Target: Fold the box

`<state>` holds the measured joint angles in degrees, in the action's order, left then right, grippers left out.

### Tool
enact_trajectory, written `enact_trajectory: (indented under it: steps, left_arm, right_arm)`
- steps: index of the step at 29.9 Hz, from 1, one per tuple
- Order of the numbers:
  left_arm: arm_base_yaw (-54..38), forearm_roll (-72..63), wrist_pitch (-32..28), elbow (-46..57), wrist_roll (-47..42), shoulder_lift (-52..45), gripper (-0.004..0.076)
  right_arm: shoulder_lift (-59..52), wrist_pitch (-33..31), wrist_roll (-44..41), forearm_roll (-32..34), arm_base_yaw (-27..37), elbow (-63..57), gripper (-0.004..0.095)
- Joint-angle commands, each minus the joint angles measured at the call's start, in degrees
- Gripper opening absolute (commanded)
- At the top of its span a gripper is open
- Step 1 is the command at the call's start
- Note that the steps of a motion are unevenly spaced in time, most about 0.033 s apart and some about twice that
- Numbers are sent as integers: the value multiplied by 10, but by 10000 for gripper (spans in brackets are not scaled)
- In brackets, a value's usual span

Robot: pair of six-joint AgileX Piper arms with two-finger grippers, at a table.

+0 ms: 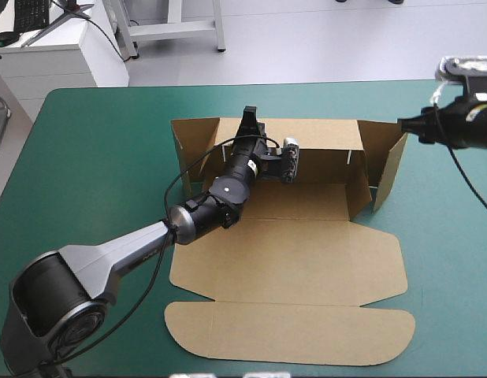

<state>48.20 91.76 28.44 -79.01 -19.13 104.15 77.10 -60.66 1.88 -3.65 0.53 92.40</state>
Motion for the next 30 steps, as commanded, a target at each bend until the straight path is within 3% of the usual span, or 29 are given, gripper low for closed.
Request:
enact_trajectory:
  steps: [1, 8, 14, 19, 30]
  left_arm:
    - [3, 13, 5, -11, -11, -29, -10]
    - [3, 13, 4, -11, -11, -29, -10]
    - [3, 13, 5, -11, -11, -29, -10]
    - [3, 13, 5, -11, -11, -29, -10]
    - [3, 13, 5, -11, -16, -29, -10]
  right_arm:
    - [70, 29, 7, 5, -1, 109, 498]
    - [225, 7, 0, 3, -1, 252, 498]
    - [297, 15, 3, -9, -1, 272, 498]
    - [324, 6, 3, -10, 4, 272, 498]
    - [329, -102, 7, -9, 4, 272, 498]
